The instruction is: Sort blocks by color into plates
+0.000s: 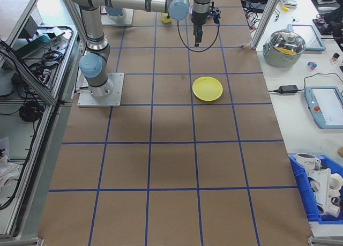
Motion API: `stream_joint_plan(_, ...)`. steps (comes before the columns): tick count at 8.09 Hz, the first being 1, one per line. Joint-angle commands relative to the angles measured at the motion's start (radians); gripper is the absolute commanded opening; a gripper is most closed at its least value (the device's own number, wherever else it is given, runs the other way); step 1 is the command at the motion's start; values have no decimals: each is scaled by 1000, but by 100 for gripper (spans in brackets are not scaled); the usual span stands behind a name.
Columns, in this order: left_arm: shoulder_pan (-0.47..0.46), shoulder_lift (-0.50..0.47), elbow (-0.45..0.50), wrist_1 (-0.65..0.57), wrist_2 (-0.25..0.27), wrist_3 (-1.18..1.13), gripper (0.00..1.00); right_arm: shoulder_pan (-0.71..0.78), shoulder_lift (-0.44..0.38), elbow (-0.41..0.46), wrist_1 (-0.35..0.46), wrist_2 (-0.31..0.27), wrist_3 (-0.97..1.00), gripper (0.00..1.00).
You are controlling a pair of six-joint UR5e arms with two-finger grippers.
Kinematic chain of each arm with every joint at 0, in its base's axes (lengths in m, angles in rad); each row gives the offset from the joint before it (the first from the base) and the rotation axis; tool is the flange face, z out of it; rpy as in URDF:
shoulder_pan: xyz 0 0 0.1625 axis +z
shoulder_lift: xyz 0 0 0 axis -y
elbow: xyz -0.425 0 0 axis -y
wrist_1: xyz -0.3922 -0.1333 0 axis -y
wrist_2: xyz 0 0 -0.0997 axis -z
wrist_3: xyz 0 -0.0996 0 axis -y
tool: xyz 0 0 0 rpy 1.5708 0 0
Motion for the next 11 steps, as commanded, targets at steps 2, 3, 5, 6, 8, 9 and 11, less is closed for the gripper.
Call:
stream_joint_plan(2, -15, 9, 8, 1, 0, 4, 60, 0, 5, 0, -1, -122, -15, 100)
stream_joint_plan(3, -22, 1, 10, -28, -9, 22, 1, 0, 12, 0, 3, -114, -7, 100)
stream_joint_plan(5, -19, 15, 10, -28, -7, 34, 0, 0, 8, -2, 2, -107, -14, 100)
stream_joint_plan(6, -22, 21, 11, -33, -7, 33, 0, 1, 9, -2, 2, -106, -4, 100)
stream_joint_plan(8, -26, 59, 19, -39, -94, 127, 0, 1, 5, -3, 2, -83, -7, 100)
stream_joint_plan(9, -48, 70, 42, -77, -112, 145, 0, 1, 9, -8, -3, -11, -13, 100)
stream_joint_plan(11, -223, 59, 124, -83, -109, 131, 0, 1, 12, -5, -24, -15, -15, 100)
